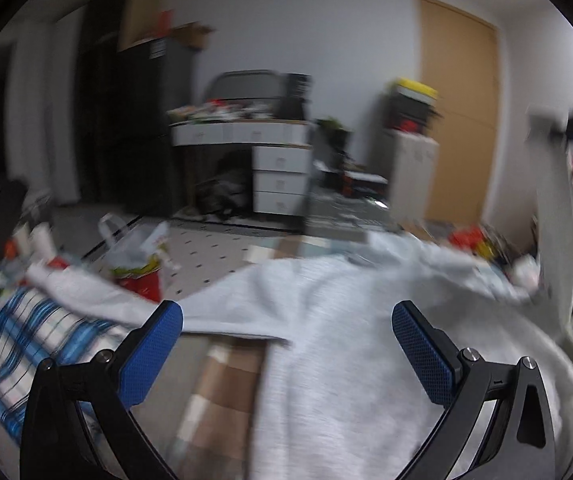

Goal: Fold large clothes
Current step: 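Carry the sleeve across the sweatshirt body with the right gripper and release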

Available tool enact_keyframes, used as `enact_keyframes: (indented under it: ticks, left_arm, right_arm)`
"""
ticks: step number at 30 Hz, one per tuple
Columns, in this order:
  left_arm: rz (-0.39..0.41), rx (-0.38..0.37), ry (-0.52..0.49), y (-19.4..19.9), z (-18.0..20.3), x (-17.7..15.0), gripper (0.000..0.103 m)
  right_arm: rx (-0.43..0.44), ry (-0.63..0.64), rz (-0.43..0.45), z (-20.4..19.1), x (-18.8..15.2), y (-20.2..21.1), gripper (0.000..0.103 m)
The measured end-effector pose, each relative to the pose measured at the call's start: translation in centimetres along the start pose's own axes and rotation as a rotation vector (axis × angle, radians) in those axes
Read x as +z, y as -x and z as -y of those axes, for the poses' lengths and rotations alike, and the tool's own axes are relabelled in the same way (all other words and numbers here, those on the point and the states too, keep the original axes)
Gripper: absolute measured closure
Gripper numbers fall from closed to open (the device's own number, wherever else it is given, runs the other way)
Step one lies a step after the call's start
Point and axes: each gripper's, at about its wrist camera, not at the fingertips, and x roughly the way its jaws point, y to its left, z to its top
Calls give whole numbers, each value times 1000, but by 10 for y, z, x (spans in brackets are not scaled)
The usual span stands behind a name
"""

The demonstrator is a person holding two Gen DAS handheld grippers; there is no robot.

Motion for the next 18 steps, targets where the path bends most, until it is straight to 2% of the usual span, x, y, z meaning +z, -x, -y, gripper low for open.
enact_keyframes:
  ticks: [1, 4, 6, 9, 11, 14, 16, 18]
  left_arm:
    - [-5, 14, 29, -2, -7, 0, 1]
    - [-33, 34, 92, -11, -24, -1, 1]
    - [-44, 38, 104, -17, -28, -1, 1]
    - [-35, 45, 93, -16, -30, -3, 1]
    - [-18, 37, 87, -11, -35, -3, 1]
    - [-6, 26, 79, -10, -38, -3, 1]
    - [-3, 20, 66, -10, -36, -5, 1]
    - [-9, 12, 48, -12, -34, -5, 1]
  right_arm:
    - [73, 27, -46, -33, -20, -22, 95]
    - [217, 80, -185, -103, -92, -80, 95]
    - [293, 99, -323, -142, -159, -122, 96]
    - [327, 156, -479, -179, -243, -165, 96]
    - [307, 189, -560, -197, -301, -192, 96]
    - [288, 174, -649, -204, -347, -217, 95]
    - [303, 194, -622, -201, -348, -214, 94]
    - [340, 223, -642, -201, -344, -209, 89]
